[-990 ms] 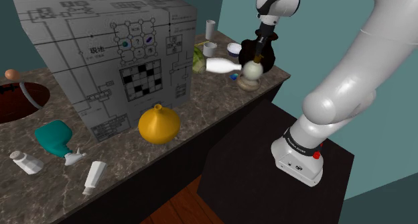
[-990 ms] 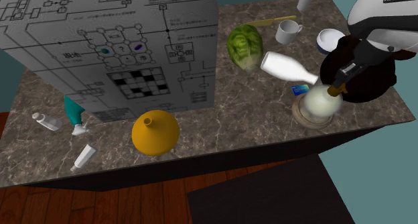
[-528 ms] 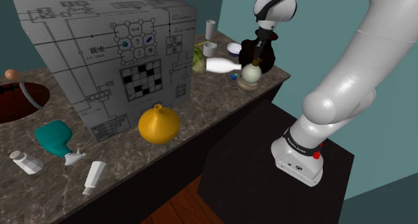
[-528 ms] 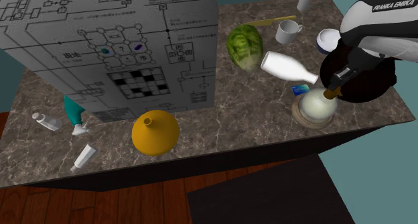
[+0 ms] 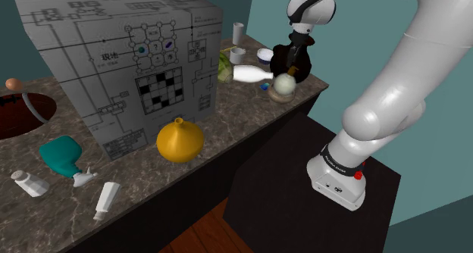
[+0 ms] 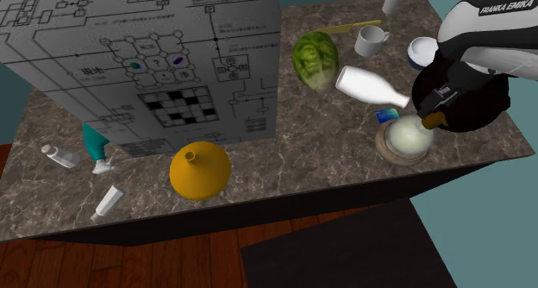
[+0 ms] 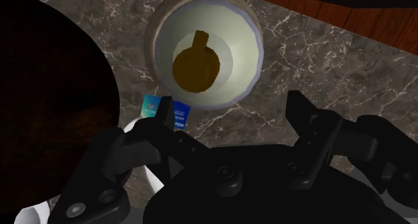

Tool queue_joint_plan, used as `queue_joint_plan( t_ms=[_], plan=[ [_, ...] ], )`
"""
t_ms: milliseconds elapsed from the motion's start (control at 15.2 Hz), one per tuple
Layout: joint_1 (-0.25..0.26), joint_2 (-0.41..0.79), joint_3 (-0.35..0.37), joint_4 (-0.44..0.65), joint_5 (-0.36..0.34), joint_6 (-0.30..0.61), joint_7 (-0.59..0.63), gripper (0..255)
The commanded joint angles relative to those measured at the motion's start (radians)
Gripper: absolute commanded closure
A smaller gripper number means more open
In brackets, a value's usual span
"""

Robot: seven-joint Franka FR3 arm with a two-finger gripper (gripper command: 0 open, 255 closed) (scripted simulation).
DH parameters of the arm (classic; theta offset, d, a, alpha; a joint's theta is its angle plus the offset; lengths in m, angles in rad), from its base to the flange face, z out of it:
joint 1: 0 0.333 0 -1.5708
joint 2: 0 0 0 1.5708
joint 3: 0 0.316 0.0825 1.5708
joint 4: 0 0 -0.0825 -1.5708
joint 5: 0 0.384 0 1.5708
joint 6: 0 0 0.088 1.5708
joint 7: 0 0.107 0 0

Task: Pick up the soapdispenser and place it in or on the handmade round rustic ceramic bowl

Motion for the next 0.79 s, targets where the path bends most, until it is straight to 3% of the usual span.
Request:
queue_joint_plan(
  t_ms=[0,330,726],
  plan=[
    [0.0,0.0,0.0,0.0,0.0,0.0,0.0,0],
    [0.004,-0.058,-0.004,0.066,-0.023,-0.121,0.016,0],
    [0.004,-0.058,-0.004,0.066,-0.023,-0.121,0.016,0]
  ],
)
